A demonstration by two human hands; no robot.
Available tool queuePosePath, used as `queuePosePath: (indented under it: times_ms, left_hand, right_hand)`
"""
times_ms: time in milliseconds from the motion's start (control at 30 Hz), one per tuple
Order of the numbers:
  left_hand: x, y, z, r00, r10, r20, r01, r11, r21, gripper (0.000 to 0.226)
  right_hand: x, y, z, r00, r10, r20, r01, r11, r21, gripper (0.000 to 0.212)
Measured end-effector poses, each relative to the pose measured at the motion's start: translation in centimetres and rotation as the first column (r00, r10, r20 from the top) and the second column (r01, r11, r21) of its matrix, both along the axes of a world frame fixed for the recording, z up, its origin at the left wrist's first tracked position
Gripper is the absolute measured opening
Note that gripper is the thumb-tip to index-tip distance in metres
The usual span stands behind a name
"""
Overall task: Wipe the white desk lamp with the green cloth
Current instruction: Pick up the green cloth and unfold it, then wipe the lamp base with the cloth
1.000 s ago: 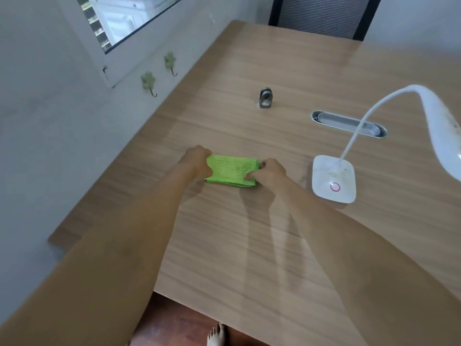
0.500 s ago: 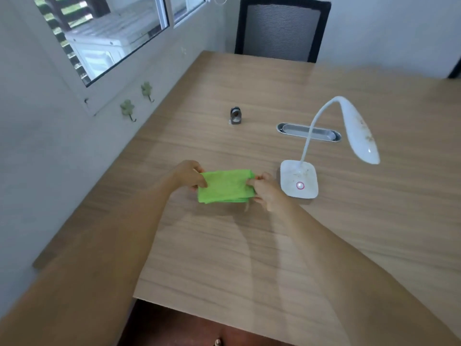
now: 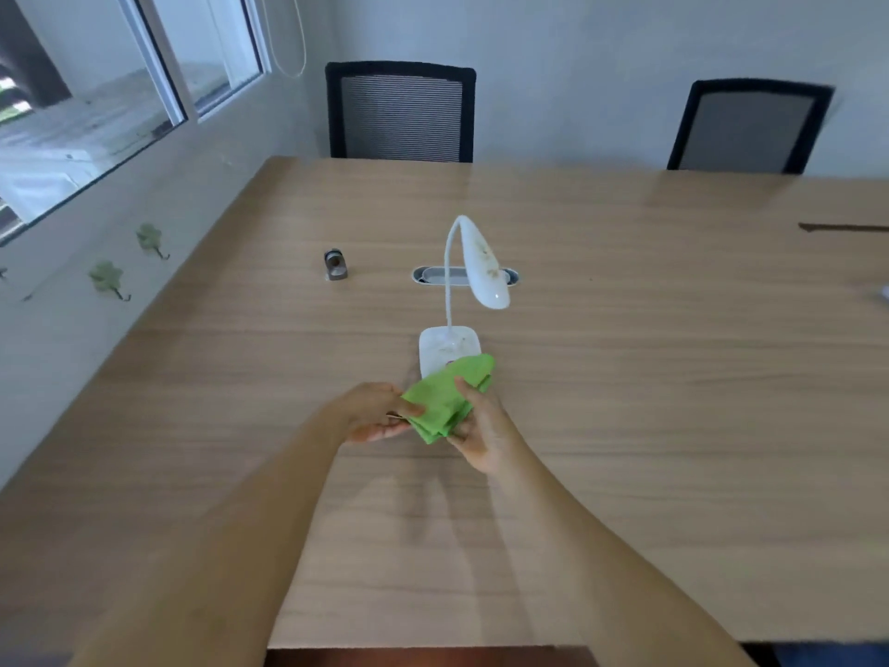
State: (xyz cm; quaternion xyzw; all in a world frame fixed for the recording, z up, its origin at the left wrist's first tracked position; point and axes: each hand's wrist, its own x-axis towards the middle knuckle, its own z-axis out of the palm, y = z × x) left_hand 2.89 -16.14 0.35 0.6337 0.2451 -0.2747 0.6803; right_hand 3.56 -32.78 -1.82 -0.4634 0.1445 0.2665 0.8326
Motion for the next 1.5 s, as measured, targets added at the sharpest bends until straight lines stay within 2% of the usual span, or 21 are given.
queuePosePath:
  times_ms: [100, 267, 367, 467, 500, 533, 600, 667, 733, 800, 867, 967, 1033, 1100, 1167, 1300, 1400, 1467, 1500]
  left_hand:
    - [0.1, -2.0, -0.5, 0.999, -0.044, 0.005, 0.044, 0.996, -0.073, 0.016]
    - [0.7, -3.2, -0.8, 0.989, -0.150, 0.008, 0.150, 0.986, -0.076, 0.015]
    - [1.5, -2.9, -1.1, 0.978, -0.208, -0.002, 0.208, 0.978, -0.008, 0.014]
    - [2.7, -1.6, -1.4, 0.986, -0.165, 0.029, 0.156, 0.969, 0.191, 0.015]
    - [3.2, -0.9, -1.8, 0.985, -0.160, 0.070, 0.128, 0.935, 0.331, 0.016]
    - [3.8, -0.2, -2.2, 0.976, -0.186, 0.115, 0.105, 0.861, 0.497, 0.018]
    - [4.5, 1.1, -2.6, 0.945, -0.288, 0.156, 0.071, 0.646, 0.760, 0.036]
    - [5.3, 1.8, -2.8, 0.902, -0.406, 0.148, 0.090, 0.512, 0.854, 0.061]
    - [6.2, 2.2, -3.0, 0.821, -0.562, 0.101, 0.153, 0.387, 0.910, 0.075]
    - [7.1, 2.2, -3.5, 0.751, -0.659, 0.028, 0.216, 0.286, 0.933, 0.082]
    - [7.9, 2.2, -3.8, 0.703, -0.711, -0.020, 0.260, 0.231, 0.937, 0.083]
    - [8.7, 2.2, -4.0, 0.669, -0.743, -0.026, 0.286, 0.226, 0.931, 0.081]
    - [8.9, 2.0, -4.1, 0.658, -0.753, -0.012, 0.295, 0.243, 0.924, 0.076]
    - [8.8, 1.8, -4.1, 0.660, -0.751, 0.017, 0.292, 0.277, 0.916, 0.071]
    - [8.8, 1.7, -4.1, 0.672, -0.738, 0.058, 0.275, 0.321, 0.906, 0.070]
    - [9.0, 1.7, -4.0, 0.653, -0.757, 0.023, 0.293, 0.281, 0.914, 0.072]
    - [9.2, 1.7, -3.9, 0.646, -0.763, 0.017, 0.302, 0.276, 0.913, 0.073]
    - [9.4, 1.9, -4.0, 0.645, -0.764, 0.016, 0.302, 0.273, 0.913, 0.074]
    - [9.4, 2.0, -4.1, 0.644, -0.765, 0.011, 0.300, 0.265, 0.916, 0.075]
  right_hand:
    - [-0.1, -0.8, -0.3, 0.999, 0.018, 0.027, -0.015, 0.994, -0.110, 0.039]
    - [1.7, -3.1, -0.1, 0.984, -0.089, 0.153, 0.126, 0.959, -0.254, 0.034]
    - [3.5, -4.5, -0.1, 0.976, -0.117, 0.186, 0.182, 0.902, -0.391, 0.031]
    - [5.2, -5.7, 0.3, 0.966, -0.118, 0.229, 0.221, 0.837, -0.500, 0.015]
    - [5.8, -6.1, 0.6, 0.958, -0.118, 0.263, 0.248, 0.804, -0.541, 0.008]
    - [6.3, -6.6, 1.0, 0.945, -0.109, 0.309, 0.282, 0.752, -0.596, 0.007]
    - [7.4, -7.3, 1.9, 0.912, -0.013, 0.410, 0.326, 0.629, -0.706, 0.011]
    - [8.6, -7.3, 2.4, 0.870, 0.159, 0.467, 0.341, 0.490, -0.802, 0.014]
    - [9.6, -6.8, 2.5, 0.816, 0.368, 0.446, 0.335, 0.328, -0.883, 0.022]
    - [10.3, -5.7, 2.2, 0.757, 0.535, 0.375, 0.341, 0.167, -0.925, 0.034]
    - [10.9, -4.6, 1.6, 0.702, 0.633, 0.326, 0.360, 0.079, -0.930, 0.040]
    - [11.4, -3.2, 1.0, 0.669, 0.674, 0.313, 0.378, 0.054, -0.924, 0.040]
    - [11.7, -2.5, 0.1, 0.620, 0.731, 0.287, 0.343, 0.076, -0.936, 0.048]
    - [11.7, -2.2, -0.9, 0.556, 0.789, 0.262, 0.299, 0.104, -0.948, 0.055]
    - [11.4, -2.4, -1.6, 0.506, 0.830, 0.235, 0.292, 0.091, -0.952, 0.060]
    - [8.4, -3.7, -2.0, 0.391, 0.909, 0.142, 0.340, 0.001, -0.940, 0.068]
    - [5.9, -4.4, -1.4, 0.301, 0.939, 0.164, 0.402, 0.031, -0.915, 0.067]
    - [5.8, -4.1, -0.8, 0.290, 0.930, 0.225, 0.475, 0.064, -0.878, 0.065]
    - [6.5, -3.6, -0.4, 0.326, 0.912, 0.247, 0.497, 0.057, -0.866, 0.062]
